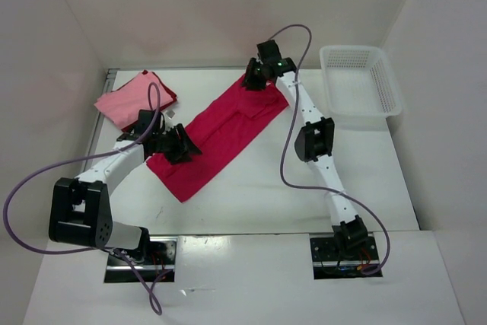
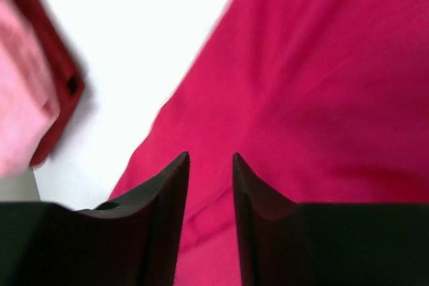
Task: Fold and stack the t-shirts
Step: Rotate the tshirt 90 degrees
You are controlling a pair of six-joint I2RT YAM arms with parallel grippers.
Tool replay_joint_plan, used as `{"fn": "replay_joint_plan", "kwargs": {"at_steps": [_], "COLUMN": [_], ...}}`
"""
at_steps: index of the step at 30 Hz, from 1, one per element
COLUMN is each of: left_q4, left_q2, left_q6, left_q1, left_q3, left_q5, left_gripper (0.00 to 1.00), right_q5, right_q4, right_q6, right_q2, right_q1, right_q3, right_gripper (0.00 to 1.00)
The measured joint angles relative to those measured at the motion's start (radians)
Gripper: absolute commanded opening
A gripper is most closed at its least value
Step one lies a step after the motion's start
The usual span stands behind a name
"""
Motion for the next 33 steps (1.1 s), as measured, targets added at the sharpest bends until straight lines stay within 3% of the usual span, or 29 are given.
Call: {"fn": "replay_joint_plan", "kwargs": {"at_steps": [3,4,6,11,14,18,21,29,30,31,33], "left_q4": [0.0,0.002,0.005,0.007,0.007,0.011,0.023,0.045,0.047,0.048,0.05], "left_q2": [0.0,0.001,0.007,0.027,0.027,0.047,0.06,0.109,0.109,0.109,0.109], "left_q6": [0.0,0.0,0.003,0.025,0.029,0.031,0.031,0.03,0.03,0.03,0.031], "left_q1": [0.0,0.0,0.0,0.011,0.03,0.039,0.039,0.039,0.039,0.039,0.039], "left_q3": [0.012,0.016,0.027,0.041,0.045,0.07,0.075,0.075,0.075,0.074,0.072], "left_q5": [-0.003,-0.004,-0.005,-0.024,-0.049,-0.079,-0.085,-0.067,-0.066,-0.065,-0.064], "left_gripper": [0.58,0.58,0.58,0.58,0.58,0.58,0.58,0.59,0.59,0.59,0.59], "right_q5": [0.017,0.019,0.016,-0.048,-0.092,-0.134,-0.137,-0.116,-0.119,-0.115,-0.103], "right_q4": [-0.045,-0.041,0.012,0.307,0.423,0.596,0.639,0.753,0.764,0.774,0.792], "right_q6": [-0.044,-0.058,-0.077,-0.027,0.032,0.126,0.185,0.241,0.253,0.255,0.266], "right_q2": [-0.141,-0.23,-0.422,-1.035,-1.187,-1.114,-0.999,-0.869,-0.849,-0.832,-0.789], "right_q1": [0.056,0.078,0.108,0.178,0.217,0.29,0.327,0.325,0.325,0.325,0.325], "right_q3": [-0.087,-0.182,-0.417,-1.258,-1.542,-1.773,-1.859,-1.77,-1.751,-1.733,-1.697], "right_gripper": [0.44,0.46,0.5,0.6,0.6,0.6,0.6,0.6,0.55,0.39,0.25]}}
